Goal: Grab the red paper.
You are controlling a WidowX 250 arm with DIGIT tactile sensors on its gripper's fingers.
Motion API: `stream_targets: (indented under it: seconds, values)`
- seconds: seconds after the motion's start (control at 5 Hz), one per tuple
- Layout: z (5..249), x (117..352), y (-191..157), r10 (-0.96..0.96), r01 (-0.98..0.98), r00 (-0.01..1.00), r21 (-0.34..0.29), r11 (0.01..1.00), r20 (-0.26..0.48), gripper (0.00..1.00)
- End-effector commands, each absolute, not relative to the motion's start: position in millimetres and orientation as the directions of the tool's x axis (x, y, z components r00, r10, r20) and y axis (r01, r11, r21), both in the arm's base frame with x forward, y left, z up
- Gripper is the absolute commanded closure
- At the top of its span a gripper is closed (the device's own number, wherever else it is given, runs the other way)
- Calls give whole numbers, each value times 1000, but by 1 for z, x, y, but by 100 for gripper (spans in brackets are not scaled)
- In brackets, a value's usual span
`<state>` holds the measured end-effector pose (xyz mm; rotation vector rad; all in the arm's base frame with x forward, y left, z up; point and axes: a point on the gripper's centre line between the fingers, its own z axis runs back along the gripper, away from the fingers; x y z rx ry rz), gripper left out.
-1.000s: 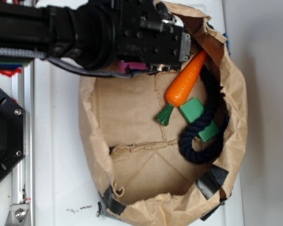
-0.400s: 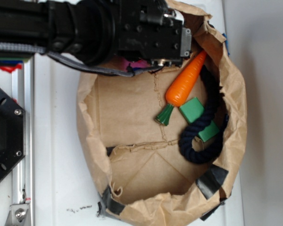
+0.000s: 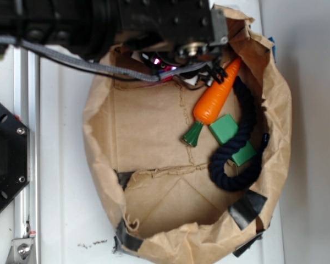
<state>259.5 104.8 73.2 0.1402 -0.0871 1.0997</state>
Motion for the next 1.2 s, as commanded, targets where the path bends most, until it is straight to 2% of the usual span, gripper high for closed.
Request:
stream_targets:
  seconds: [0.0,0.2,0.4,0.6,0.8,1.0]
  values:
    - [147,268,43,714,-714,700,-20,700,21,100]
    - [168,262,6,574,-572,819,-93,815,-13,100]
    - [190,270,46,459,-451,887,-136,882,42,100]
    - [196,276,70,419,-406,903,-133,904,92,100]
    - [190,272,74,396,-381,915,-152,912,81,100]
    - [188,258,52,366,-353,927,-134,926,84,100]
